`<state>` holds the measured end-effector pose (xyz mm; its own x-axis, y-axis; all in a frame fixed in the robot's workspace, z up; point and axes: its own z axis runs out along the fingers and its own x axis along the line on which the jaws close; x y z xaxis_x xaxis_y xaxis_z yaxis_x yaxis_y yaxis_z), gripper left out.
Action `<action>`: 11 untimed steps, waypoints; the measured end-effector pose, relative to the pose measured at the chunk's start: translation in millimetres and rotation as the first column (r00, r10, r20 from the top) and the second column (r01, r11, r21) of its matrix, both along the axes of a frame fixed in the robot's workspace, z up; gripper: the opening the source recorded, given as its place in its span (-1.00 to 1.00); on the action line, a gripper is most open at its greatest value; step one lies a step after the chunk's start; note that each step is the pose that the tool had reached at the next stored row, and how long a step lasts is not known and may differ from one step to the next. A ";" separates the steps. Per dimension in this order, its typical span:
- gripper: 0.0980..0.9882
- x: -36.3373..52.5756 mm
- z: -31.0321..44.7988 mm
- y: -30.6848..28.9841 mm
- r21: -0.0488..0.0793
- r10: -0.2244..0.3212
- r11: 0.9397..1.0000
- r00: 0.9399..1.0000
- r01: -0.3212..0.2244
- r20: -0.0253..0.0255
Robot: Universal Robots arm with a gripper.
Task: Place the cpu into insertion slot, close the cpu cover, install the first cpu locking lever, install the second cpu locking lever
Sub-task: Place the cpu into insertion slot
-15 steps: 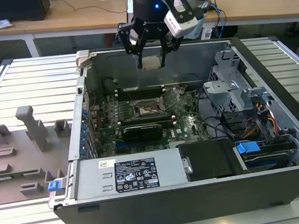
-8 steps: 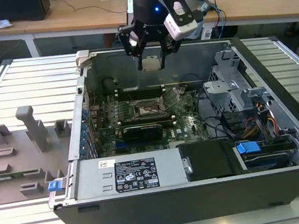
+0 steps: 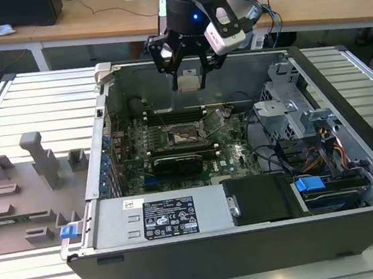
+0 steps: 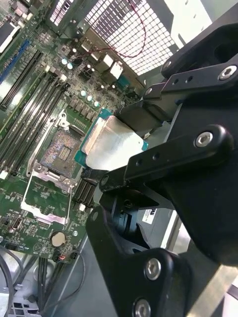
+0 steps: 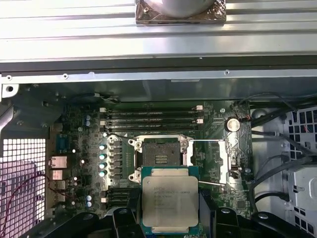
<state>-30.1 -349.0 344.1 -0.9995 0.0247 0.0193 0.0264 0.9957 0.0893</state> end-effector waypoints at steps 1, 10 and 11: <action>0.00 0.0 -1.0 0.0 0.000 0.000 1.000 1.000 0.000 0.000; 0.00 0.0 -7.1 0.0 0.000 0.000 1.000 1.000 0.000 0.000; 0.00 0.0 -7.9 0.0 0.000 0.000 1.000 1.000 0.000 0.000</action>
<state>-30.1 -349.0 336.1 -0.9995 0.0247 0.0193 0.0264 0.9957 0.0893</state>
